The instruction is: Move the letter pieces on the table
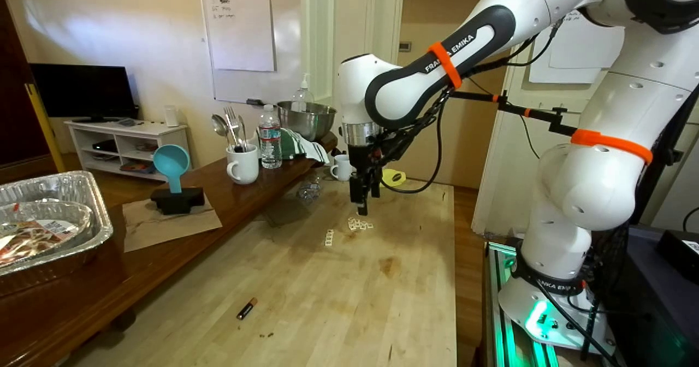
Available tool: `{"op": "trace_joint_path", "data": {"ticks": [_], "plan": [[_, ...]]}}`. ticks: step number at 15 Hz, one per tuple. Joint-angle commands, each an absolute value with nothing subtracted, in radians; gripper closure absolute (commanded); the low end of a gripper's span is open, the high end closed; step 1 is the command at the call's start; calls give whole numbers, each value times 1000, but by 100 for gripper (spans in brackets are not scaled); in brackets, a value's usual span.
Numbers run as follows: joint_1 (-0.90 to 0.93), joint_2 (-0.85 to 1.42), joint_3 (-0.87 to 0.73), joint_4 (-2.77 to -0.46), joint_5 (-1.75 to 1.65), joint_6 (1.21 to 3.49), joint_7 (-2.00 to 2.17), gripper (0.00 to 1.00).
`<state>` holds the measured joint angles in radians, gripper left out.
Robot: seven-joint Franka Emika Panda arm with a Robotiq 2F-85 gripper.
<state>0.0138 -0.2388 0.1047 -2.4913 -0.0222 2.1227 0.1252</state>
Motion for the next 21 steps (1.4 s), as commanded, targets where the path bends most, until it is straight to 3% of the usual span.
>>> {"op": "trace_joint_path", "data": {"ticks": [1, 7, 21], "plan": [[26, -238, 93, -2490, -25, 2121, 127, 0], [26, -238, 93, -2490, -25, 2121, 127, 0], [25, -116, 52, -2459, 92, 2361, 44, 0]]}}
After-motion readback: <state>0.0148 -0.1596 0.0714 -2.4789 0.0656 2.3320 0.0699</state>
